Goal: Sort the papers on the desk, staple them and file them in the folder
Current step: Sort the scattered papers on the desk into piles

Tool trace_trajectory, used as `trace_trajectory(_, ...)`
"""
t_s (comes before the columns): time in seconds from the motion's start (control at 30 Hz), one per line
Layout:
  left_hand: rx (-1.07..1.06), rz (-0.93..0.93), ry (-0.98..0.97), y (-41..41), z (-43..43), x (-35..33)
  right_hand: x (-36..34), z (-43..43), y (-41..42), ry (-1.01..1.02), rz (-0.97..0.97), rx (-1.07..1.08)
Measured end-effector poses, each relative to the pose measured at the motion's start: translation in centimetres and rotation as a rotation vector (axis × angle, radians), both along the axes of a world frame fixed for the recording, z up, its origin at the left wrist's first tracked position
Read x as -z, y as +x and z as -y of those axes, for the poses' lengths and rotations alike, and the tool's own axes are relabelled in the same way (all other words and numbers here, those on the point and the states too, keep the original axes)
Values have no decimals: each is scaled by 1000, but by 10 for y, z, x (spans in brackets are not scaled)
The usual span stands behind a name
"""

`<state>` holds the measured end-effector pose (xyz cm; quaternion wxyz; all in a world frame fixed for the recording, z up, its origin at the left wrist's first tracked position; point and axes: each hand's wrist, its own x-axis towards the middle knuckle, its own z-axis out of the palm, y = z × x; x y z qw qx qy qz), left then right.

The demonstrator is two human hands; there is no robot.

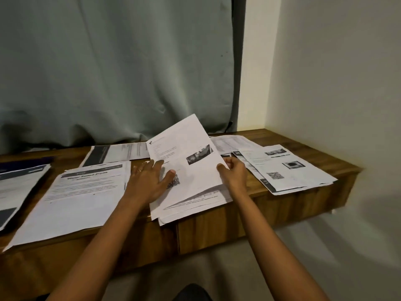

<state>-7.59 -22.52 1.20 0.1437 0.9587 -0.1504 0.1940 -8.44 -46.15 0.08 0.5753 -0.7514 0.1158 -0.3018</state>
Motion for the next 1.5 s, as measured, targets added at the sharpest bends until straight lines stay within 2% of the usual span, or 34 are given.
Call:
trace_trajectory(0.27, 117, -150, -23, 3, 53, 7, -1, 56, -9, 67, -21, 162)
trace_trajectory(0.7, 172, -234, 132, 22, 97, 27, 25, 86, -5, -147, -138, 224)
trace_trajectory(0.9, 171, -268, 88, 20, 94, 32, 21, 85, -4, -46, -84, 210)
trace_trajectory(1.17, 9, -160, -119, 7, 28, 12, -14, 61, -8, 122, 159, 251)
trace_trajectory(1.5, -305, -37, -47, -14, -133, 6, -25, -23, 17, 173, 193, 68)
